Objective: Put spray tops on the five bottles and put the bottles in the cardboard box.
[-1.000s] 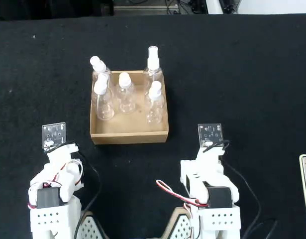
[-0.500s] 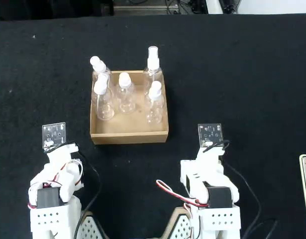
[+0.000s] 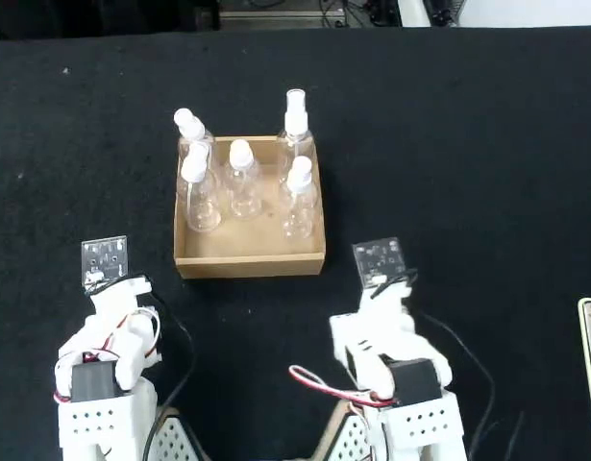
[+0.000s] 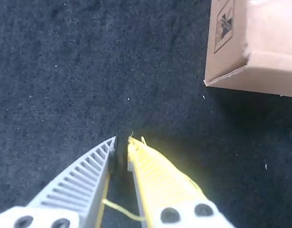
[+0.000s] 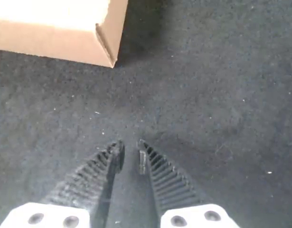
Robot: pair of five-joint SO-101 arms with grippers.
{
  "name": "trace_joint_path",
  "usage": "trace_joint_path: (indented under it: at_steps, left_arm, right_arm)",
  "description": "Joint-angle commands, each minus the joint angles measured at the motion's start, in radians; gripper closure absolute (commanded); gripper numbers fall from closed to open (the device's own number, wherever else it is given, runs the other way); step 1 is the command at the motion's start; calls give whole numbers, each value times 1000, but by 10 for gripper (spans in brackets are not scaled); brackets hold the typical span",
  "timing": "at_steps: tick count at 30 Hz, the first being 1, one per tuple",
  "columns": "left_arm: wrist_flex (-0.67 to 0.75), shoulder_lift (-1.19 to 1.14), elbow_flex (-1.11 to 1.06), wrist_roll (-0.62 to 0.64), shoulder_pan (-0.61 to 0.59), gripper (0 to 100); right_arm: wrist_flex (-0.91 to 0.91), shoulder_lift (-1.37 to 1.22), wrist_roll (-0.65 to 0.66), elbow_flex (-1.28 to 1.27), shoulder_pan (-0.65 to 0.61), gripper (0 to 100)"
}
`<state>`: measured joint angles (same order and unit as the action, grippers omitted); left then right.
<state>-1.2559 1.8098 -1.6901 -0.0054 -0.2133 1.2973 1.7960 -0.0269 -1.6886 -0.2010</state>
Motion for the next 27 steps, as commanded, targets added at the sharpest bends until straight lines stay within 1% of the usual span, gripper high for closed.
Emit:
trace_joint_path:
  at_steps: [1,9,27]
  left_arm:
    - [-21,17,-10,-3,7,970]
    - [-21,17,-10,-3,7,970]
    - [-21,17,-10,-3,7,970]
  right_arm:
    - [8,101,3,5,2,981]
    - [8,99,3,5,130,981]
    - [8,101,3,5,133,981]
